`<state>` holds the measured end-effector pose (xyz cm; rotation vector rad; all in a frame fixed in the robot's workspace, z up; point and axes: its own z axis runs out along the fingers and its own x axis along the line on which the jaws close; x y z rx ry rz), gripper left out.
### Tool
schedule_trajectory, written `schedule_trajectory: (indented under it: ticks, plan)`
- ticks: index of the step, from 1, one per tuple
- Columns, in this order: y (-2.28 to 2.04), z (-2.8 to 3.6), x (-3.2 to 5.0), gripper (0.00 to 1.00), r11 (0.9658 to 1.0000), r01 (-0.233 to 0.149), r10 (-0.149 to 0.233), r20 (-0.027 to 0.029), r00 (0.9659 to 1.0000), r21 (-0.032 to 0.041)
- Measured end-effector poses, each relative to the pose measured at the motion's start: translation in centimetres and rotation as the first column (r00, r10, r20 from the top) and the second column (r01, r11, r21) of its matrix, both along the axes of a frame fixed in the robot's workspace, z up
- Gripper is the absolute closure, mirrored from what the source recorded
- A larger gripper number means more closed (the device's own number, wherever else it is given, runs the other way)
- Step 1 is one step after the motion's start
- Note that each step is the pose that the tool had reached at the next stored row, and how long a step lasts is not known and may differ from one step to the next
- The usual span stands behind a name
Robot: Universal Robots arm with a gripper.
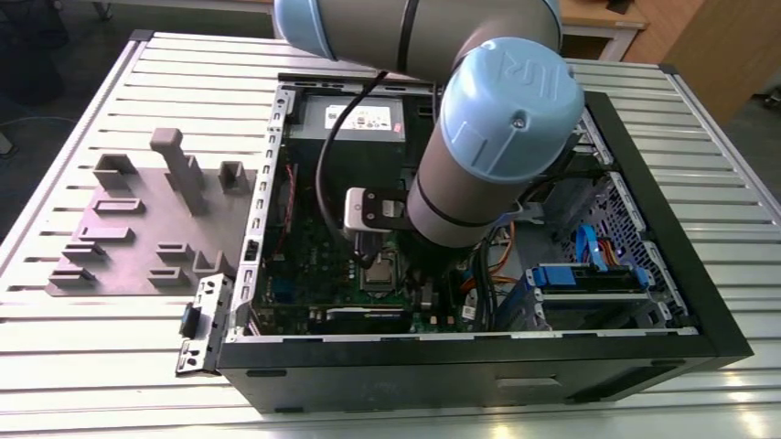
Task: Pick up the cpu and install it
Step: 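Install the first cpu locking lever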
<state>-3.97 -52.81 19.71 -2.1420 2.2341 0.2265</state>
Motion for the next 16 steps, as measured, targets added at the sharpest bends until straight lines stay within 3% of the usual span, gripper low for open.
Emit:
schedule_trajectory:
  ticks: [9, 16]
  plan:
    - [0.01, 1.65, 0.00, 0.89, 1.0000, 0.000, 0.000, 0.0000, 1.0000, 0.0000]
    - [0.01, 1.74, 0.00, 0.89, 1.0000, 0.000, 0.000, 0.0000, 1.0000, 0.0001]
